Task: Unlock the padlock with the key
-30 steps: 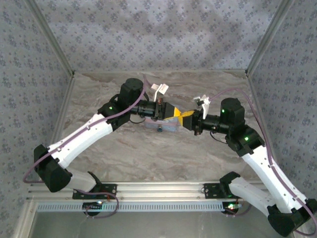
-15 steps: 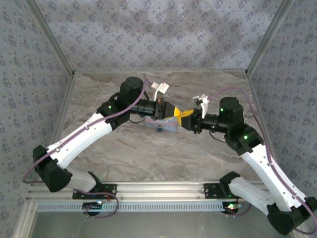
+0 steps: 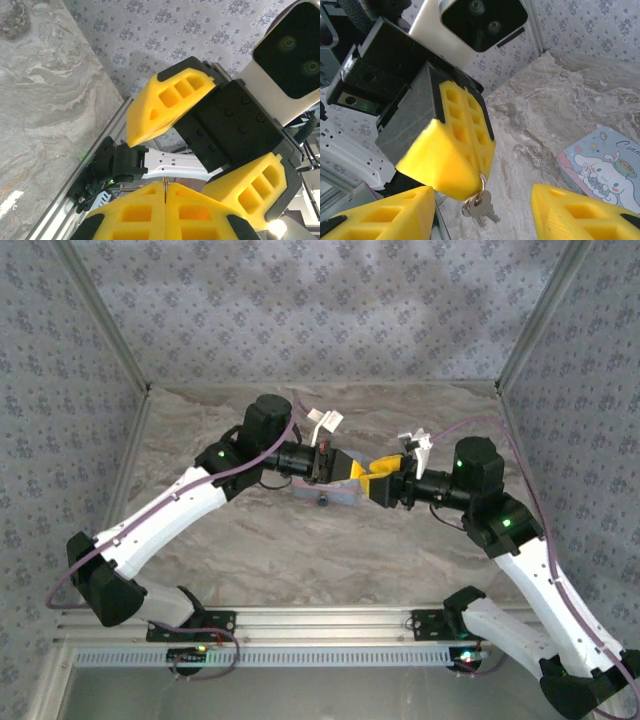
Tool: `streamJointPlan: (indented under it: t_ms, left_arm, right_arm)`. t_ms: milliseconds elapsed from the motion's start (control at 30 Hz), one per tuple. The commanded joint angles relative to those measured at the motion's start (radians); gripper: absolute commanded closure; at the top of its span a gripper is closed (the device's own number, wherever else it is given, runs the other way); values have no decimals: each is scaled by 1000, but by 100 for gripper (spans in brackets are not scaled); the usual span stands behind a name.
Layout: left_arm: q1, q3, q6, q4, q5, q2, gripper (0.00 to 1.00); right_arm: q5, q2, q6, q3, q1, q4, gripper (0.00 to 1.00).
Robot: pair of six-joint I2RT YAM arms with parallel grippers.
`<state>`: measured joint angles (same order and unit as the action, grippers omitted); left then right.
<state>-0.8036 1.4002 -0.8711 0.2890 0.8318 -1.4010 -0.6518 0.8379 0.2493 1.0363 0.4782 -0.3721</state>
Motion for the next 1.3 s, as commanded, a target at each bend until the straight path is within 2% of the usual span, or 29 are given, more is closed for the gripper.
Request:
streamJointPlan:
  t_ms: [0, 100, 267, 400, 467, 500, 567, 633, 700, 800, 1267]
  left_arm:
    - [-9, 43, 23, 6, 32, -9, 100]
    - [-9, 50, 22, 1, 34, -8, 100]
    - [-9, 49, 23, -1, 33, -8, 100]
    - [-8, 51, 20, -1, 30, -7, 100]
    - [-8, 54, 18, -1, 31, -10, 100]
    - [-8, 55, 18, -1, 32, -10, 100]
    - [-8, 58, 18, 1, 32, -12, 100]
    - [-8, 60, 19, -1, 34, -14, 100]
    - [-9, 62, 19, 1, 33, -15, 100]
    - [-9, 64, 19, 2, 35, -18, 100]
    - [-8, 79, 23, 2, 47, -24, 100]
  right_arm:
    - [-23, -1, -13, 38, -7, -23, 45]
    - [-36, 6, -13, 39, -7, -27, 50]
    - [-60, 18, -21, 48, -7, -32, 51]
    - [-72, 29, -25, 54, -7, -47, 66]
    - [-73, 32, -27, 56, -7, -45, 69]
    - [-73, 33, -28, 57, -6, -48, 67]
    - [-68, 36, -30, 57, -7, -54, 56]
    - [-65, 37, -38, 57, -8, -65, 52]
    - [-72, 38, -39, 56, -9, -74, 62]
    - [-69, 40, -41, 57, -9, -74, 70]
    - [-47, 62, -53, 62, -8, -77, 89]
